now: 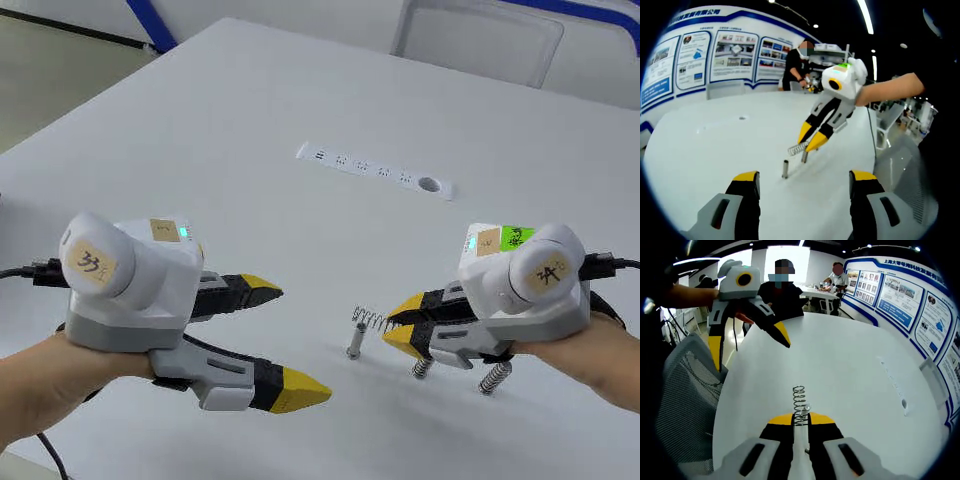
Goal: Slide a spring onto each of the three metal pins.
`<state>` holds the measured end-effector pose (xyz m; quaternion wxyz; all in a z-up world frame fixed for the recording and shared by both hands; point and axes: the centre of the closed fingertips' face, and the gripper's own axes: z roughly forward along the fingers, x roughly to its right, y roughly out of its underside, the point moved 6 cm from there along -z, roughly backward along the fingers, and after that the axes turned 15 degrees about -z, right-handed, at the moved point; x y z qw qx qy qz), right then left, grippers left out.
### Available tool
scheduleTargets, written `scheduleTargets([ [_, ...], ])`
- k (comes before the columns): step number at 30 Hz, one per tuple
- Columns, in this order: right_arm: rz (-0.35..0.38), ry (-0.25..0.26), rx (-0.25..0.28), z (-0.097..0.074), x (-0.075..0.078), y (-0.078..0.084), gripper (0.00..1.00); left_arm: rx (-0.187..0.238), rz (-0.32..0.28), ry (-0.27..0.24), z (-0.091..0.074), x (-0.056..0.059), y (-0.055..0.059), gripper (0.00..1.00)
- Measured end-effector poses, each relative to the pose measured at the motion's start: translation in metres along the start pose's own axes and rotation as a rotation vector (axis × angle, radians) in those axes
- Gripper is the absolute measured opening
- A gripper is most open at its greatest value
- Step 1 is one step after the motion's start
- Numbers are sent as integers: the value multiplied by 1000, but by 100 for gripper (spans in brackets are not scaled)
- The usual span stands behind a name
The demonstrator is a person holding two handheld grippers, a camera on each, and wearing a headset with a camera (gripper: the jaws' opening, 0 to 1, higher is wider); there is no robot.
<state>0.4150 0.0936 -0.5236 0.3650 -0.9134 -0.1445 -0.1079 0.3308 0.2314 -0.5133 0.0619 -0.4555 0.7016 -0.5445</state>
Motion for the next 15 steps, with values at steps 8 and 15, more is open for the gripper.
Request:
scheduleTargets([
  [8, -14, -25, 25, -11, -14, -7, 11, -9, 25, -4, 10, 3, -9, 67],
  [15, -69, -48, 32, -15, -26, -19, 11, -15, 29, 21, 20, 8, -12, 59],
])
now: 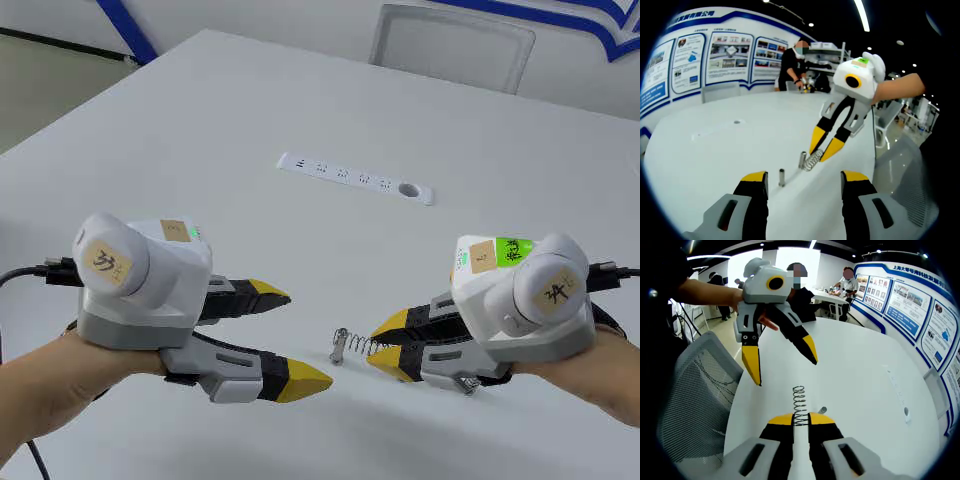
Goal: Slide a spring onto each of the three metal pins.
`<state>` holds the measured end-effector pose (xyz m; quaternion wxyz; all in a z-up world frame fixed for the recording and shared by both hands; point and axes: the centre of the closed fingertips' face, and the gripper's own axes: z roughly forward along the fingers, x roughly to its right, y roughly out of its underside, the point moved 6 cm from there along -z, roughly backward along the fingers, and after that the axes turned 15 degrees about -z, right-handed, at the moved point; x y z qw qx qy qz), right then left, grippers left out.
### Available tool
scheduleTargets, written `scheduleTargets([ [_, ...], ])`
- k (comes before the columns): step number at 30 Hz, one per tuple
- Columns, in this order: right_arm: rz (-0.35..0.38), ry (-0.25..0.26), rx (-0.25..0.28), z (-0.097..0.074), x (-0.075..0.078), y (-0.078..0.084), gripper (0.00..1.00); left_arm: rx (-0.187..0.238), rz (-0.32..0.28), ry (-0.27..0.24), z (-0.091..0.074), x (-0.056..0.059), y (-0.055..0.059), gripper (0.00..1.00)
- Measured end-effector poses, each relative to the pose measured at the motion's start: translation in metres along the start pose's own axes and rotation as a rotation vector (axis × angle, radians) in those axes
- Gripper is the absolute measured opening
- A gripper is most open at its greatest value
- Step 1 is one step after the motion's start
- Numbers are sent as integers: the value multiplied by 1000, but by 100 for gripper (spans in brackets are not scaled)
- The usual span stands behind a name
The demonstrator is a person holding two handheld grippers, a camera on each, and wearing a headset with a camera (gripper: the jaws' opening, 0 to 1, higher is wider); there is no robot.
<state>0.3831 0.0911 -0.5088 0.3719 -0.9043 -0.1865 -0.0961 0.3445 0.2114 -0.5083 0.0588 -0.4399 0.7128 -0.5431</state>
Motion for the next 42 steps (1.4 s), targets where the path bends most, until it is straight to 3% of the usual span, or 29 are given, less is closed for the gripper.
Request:
scheduleTargets([
  [11, -49, -35, 38, 3, -10, -17, 11, -42, 23, 48, 6, 6, 7, 41],
  [17, -71, -57, 45, 1, -16, -18, 11, -52, 30, 83, 7, 13, 10, 24],
  [26, -85, -61, 52, -2, -16, -19, 11, -72, 42, 125, 12, 20, 12, 14],
  [33, -104, -82, 44, -3, -20, -18, 11, -104, 94, 130, 13, 25, 13, 11],
  [42, -131, -75, 62, -8, -21, -17, 12, -85, 118, 151, 13, 29, 10, 10],
])
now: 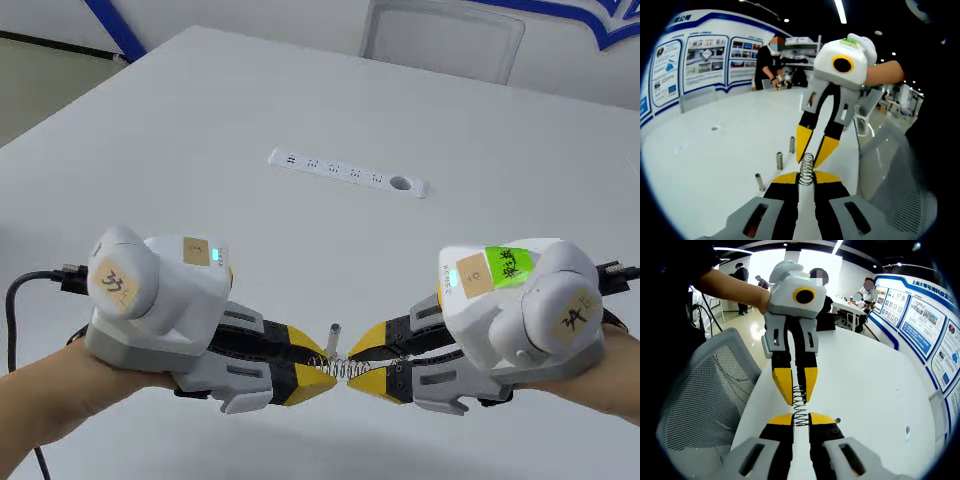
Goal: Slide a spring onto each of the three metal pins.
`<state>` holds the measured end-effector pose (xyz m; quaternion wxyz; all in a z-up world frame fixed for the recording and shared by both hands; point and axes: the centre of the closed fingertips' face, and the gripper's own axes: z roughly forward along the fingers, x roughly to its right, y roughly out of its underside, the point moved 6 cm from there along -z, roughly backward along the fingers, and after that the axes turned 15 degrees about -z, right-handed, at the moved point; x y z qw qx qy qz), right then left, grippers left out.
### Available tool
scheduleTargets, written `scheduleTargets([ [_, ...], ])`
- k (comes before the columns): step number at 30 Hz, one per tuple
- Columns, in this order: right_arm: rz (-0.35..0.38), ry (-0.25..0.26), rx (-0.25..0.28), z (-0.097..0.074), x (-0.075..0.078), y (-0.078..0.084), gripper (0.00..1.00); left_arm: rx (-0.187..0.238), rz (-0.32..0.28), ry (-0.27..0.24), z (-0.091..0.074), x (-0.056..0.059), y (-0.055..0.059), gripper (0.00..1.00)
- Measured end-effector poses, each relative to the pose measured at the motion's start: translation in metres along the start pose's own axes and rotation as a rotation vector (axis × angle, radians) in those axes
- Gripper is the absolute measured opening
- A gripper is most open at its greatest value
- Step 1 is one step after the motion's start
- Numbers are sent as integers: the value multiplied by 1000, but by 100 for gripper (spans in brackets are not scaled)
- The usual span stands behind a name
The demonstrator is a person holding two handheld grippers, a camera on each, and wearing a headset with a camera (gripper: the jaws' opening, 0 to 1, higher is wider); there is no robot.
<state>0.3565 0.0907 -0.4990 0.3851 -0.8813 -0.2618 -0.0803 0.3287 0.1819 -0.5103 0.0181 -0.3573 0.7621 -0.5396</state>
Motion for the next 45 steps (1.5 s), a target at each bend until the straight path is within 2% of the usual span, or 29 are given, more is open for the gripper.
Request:
scheduleTargets([
  [8, 23, -5, -11, 2, 1, 7, 13, 20, -2, 24, -3, 3, -6, 10],
  [11, 58, 1, 30, 0, 1, 4, 12, 15, 2, 21, -4, 2, -6, 10],
  [19, 106, -19, 79, -8, 3, 0, 11, 13, 5, 30, -4, 4, -5, 10],
  [22, 136, -17, 125, -13, 5, -6, 11, 11, 12, 29, -4, 3, -5, 10],
  [25, 144, -18, 137, -15, 6, -9, 11, 13, 22, 29, -5, 4, -6, 10],
  [32, 149, -17, 158, -14, 5, -16, 11, -11, 44, 26, -3, 4, -3, 10],
  [40, 163, 1, 181, -16, 9, -22, 11, 2, 53, 11, -4, 2, -6, 10],
  [45, 171, 4, 190, -11, 8, -25, 11, -16, 59, 7, -3, 1, -3, 10],
])
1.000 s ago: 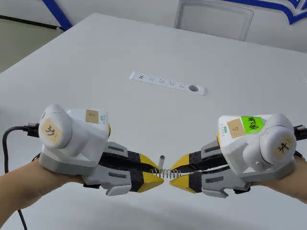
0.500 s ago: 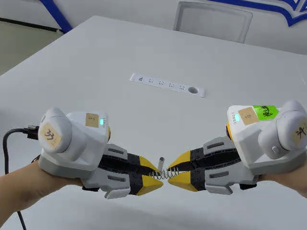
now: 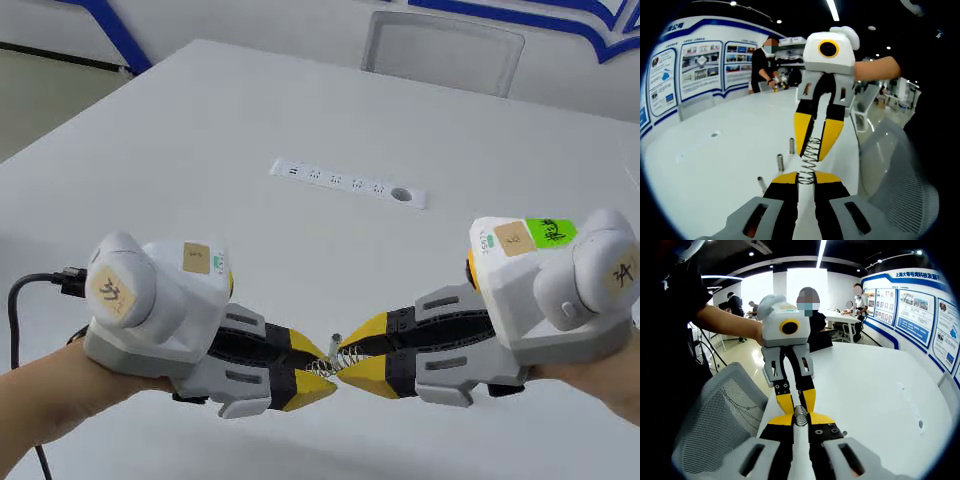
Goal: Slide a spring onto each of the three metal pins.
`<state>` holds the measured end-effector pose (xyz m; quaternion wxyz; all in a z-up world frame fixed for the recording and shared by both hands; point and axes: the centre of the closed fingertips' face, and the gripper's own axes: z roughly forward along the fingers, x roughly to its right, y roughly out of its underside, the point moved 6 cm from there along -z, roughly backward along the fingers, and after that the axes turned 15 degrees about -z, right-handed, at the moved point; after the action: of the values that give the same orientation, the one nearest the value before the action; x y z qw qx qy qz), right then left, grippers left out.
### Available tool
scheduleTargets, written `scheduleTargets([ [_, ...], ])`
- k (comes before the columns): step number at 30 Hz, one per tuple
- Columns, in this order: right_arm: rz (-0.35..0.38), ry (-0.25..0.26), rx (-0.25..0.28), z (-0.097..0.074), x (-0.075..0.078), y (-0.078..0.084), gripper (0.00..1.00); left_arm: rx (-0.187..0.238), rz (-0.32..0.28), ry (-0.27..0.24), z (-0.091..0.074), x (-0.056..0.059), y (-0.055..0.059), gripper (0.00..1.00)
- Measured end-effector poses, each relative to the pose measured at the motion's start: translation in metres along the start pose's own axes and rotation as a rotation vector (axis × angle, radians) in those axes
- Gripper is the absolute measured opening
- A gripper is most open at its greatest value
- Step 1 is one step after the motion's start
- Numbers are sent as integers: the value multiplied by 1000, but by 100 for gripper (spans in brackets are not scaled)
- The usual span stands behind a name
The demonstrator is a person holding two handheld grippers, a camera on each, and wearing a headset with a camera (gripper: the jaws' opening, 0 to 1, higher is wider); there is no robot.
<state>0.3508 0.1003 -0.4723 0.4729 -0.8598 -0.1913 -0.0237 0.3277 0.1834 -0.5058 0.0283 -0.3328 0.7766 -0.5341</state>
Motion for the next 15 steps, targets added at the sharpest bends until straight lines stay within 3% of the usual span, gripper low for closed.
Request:
scheduleTargets([
  [4, 7, 6, 17, 2, 2, -4, 11, 3, 0, -3, -1, -1, 0, 10],
  [6, 37, 16, 64, 2, 5, -11, 11, 17, -11, 3, 0, -1, -2, 10],
  [13, 4, 5, 25, 6, 4, -9, 11, 7, -10, -5, 3, -3, 2, 10],
  [15, 10, 11, 26, 6, 5, -9, 11, 32, -34, -8, 2, -4, 1, 11],
])
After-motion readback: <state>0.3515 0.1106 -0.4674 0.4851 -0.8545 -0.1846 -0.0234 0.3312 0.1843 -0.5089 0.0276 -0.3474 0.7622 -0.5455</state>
